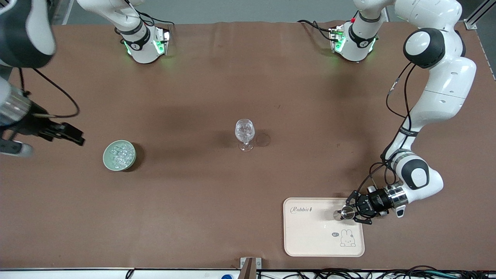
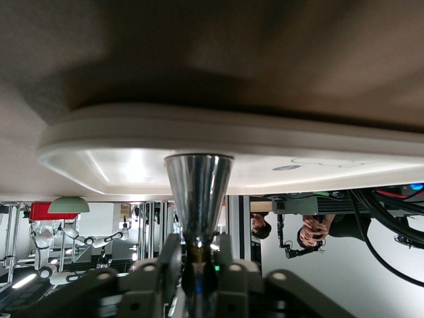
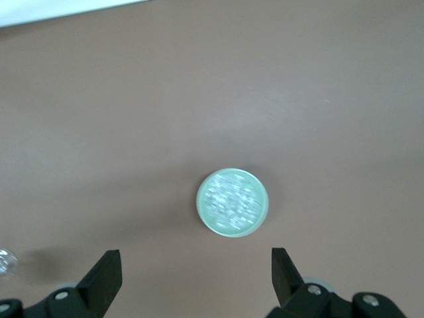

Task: Pour wine and add ice with both arms
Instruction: 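Set the jigger on the tray with the left gripper while the right gripper withdraws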

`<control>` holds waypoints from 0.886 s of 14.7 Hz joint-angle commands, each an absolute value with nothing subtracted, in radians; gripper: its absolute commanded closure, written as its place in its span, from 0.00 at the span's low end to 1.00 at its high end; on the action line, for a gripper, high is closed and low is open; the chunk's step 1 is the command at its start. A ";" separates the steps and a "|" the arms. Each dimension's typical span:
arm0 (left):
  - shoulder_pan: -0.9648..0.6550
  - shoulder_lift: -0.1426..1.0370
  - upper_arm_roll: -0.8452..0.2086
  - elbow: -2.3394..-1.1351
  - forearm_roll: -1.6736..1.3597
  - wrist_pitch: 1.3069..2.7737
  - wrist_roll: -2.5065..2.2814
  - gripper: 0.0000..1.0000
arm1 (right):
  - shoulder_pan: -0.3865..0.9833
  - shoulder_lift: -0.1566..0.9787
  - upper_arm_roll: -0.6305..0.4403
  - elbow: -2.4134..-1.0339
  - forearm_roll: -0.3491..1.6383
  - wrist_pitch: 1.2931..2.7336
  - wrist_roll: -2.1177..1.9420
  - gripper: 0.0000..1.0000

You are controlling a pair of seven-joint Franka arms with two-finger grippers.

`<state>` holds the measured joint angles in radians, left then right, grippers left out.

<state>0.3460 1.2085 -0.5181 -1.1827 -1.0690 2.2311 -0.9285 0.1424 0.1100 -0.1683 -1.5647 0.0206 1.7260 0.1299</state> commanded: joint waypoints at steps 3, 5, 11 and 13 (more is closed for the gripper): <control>0.341 1.215 -0.520 -1.164 -1.097 2.235 -0.911 0.42 | 0.052 -0.004 -0.143 -1.623 -0.009 1.640 0.029 0.01; 0.347 1.204 -0.519 -1.169 -1.091 2.230 -0.913 0.24 | 0.034 -0.028 -0.143 -1.621 -0.012 1.605 -0.020 0.01; 0.434 1.100 -0.497 -1.190 -0.712 2.029 -0.914 0.00 | 0.032 -0.046 -0.143 -1.573 -0.055 1.546 -0.073 0.01; 0.452 1.045 -0.499 -1.190 -0.588 1.935 -0.913 0.00 | 0.011 -0.040 -0.144 -1.525 -0.054 1.545 -0.090 0.00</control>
<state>0.4376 1.1180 -0.5063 -1.1641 -0.6822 2.0072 -0.9160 0.0467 -0.0323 -0.1603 -1.5599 -0.0432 1.5550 -0.0600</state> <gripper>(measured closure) 0.000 0.004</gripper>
